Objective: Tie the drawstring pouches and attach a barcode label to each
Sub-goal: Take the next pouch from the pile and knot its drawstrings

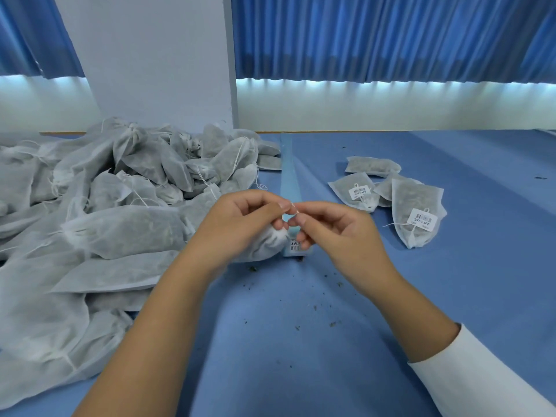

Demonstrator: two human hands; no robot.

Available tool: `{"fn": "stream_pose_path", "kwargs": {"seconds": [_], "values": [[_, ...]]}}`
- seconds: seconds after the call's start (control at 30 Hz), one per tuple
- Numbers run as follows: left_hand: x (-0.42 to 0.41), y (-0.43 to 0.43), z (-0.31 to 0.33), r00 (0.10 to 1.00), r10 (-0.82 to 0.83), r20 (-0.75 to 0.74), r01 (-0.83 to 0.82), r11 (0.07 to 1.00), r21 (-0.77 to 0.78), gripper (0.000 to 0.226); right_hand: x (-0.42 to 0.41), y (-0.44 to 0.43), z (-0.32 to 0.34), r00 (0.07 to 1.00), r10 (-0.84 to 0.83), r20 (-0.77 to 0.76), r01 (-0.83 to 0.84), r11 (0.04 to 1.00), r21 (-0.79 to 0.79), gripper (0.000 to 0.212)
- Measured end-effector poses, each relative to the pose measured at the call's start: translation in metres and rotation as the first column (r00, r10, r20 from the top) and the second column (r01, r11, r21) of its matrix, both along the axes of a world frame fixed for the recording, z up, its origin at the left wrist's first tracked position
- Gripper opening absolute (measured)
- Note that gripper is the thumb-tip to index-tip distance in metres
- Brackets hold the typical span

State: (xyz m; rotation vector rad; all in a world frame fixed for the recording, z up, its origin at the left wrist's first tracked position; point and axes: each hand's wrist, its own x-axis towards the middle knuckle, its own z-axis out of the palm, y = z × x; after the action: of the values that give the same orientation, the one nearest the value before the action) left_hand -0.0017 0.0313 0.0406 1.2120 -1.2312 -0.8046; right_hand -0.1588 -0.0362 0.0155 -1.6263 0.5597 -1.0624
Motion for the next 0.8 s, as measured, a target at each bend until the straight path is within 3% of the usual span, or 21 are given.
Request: {"fn": "stream_pose_path", "kwargs": {"seconds": [0.23, 0.4, 0.5, 0.6, 0.8], "values": [[-0.004, 0.002, -0.002, 0.952, -0.253, -0.174, 0.261, 0.965, 0.023, 0.010, 0.000, -0.002, 0.000, 0.983, -0.075, 0.170, 0.073, 0.997, 0.015, 0.014], [-0.009, 0.001, 0.001, 0.943, -0.141, -0.300, 0.147, 0.989, -0.003, 0.021, 0.004, 0.001, -0.008, 0.990, -0.142, 0.006, 0.141, 0.974, -0.175, 0.019], [-0.004, -0.001, 0.000, 0.990, -0.012, -0.138, 0.012, 1.000, 0.004, 0.024, 0.003, 0.001, -0.010, 0.972, -0.196, -0.126, 0.136, 0.916, -0.377, 0.011], [0.003, 0.001, 0.000, 0.997, 0.041, 0.066, -0.043, 0.999, 0.029, 0.022, -0.001, 0.002, -0.007, 0.971, -0.197, -0.139, 0.091, 0.833, -0.545, 0.006], [0.007, 0.011, 0.004, 0.912, -0.367, 0.184, 0.302, 0.903, 0.305, 0.011, -0.012, -0.004, 0.003, 0.971, -0.230, -0.062, 0.130, 0.730, -0.671, 0.006]]}}
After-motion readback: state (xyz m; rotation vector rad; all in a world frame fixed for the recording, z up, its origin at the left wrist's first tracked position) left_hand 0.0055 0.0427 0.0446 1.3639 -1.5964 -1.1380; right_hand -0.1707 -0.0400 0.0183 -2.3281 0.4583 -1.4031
